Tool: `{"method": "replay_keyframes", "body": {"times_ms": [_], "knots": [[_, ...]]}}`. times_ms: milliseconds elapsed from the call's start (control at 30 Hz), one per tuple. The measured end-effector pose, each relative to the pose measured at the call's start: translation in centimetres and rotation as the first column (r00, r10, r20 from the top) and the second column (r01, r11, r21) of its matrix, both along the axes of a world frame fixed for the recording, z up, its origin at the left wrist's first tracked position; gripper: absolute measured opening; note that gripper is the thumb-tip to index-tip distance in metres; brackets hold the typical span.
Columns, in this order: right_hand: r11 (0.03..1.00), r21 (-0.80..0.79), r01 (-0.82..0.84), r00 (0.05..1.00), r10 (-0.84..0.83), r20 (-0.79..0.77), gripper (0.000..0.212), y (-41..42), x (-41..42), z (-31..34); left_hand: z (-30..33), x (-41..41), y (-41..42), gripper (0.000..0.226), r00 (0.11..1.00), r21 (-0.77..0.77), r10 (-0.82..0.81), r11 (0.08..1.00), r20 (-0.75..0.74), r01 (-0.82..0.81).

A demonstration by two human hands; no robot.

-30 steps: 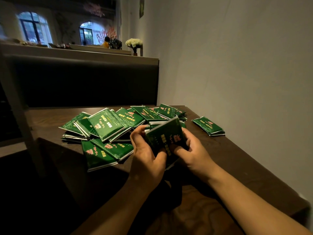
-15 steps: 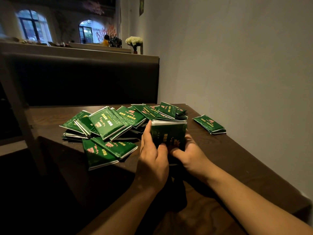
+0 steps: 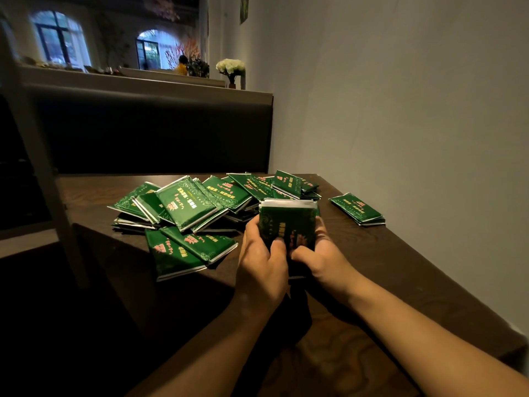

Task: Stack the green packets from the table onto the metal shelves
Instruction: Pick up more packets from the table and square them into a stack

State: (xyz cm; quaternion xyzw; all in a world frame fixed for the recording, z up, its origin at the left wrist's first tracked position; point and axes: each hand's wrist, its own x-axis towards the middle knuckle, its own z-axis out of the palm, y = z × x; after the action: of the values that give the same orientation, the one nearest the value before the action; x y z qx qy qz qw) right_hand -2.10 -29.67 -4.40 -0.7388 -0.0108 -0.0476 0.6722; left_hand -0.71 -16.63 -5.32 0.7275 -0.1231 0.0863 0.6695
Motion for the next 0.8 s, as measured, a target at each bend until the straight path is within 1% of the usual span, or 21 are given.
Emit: {"method": "replay_keyframes", "body": {"times_ms": [67,100,200,267,333,433,533,600,667,700,800], "knots": [[0.998,-0.058,0.017,0.999,-0.014,0.045,0.057,-0.3,0.1,0.2,0.1,0.3,0.2,0.028,0.999,-0.048,0.028,0.998,-0.045,-0.03],[0.999,-0.04,0.015,0.999,-0.013,0.048,0.057,-0.3,0.2,0.2,0.1,0.5,0.2,0.026,0.996,-0.088,0.043,0.995,-0.074,-0.049],[0.987,0.158,-0.008,0.999,0.002,0.035,0.051,-0.3,0.4,0.1,0.3,0.9,0.3,0.033,0.983,-0.182,0.064,0.979,-0.173,-0.096],[0.98,0.199,0.022,0.999,-0.029,0.037,0.049,-0.2,0.5,0.2,0.7,0.8,0.5,0.035,0.972,-0.213,0.068,0.97,-0.225,-0.118],[0.985,0.161,0.061,0.997,-0.067,0.033,0.047,-0.3,0.7,0.5,1.2,0.4,0.9,0.042,0.963,-0.257,0.062,0.957,-0.262,-0.132],[0.99,0.051,0.134,0.99,-0.135,0.027,0.033,0.0,0.4,1.1,2.3,-0.6,1.4,0.051,0.946,-0.297,0.027,0.946,-0.322,-0.128],[0.959,-0.167,0.227,0.972,-0.212,0.103,0.019,0.6,-0.2,2.0,3.4,-1.3,2.0,0.045,0.917,-0.338,-0.026,0.933,-0.399,-0.121],[0.925,-0.278,0.259,0.963,-0.226,0.148,0.016,1.0,-0.9,3.3,4.3,-2.1,2.7,0.033,0.881,-0.407,-0.106,0.907,-0.462,-0.105],[0.923,-0.289,0.253,0.965,-0.218,0.147,0.018,1.6,-1.8,4.9,5.2,-3.3,3.6,0.024,0.847,-0.474,-0.223,0.88,-0.483,-0.039],[0.934,-0.267,0.237,0.969,-0.208,0.132,0.021,1.7,-2.1,5.5,5.5,-3.6,3.9,0.023,0.849,-0.479,-0.259,0.878,-0.461,0.007],[0.968,-0.189,0.168,0.984,-0.151,0.098,0.029,2.9,-3.2,8.0,7.7,-4.8,5.4,0.024,0.845,-0.532,-0.31,0.846,-0.437,0.035]]}}
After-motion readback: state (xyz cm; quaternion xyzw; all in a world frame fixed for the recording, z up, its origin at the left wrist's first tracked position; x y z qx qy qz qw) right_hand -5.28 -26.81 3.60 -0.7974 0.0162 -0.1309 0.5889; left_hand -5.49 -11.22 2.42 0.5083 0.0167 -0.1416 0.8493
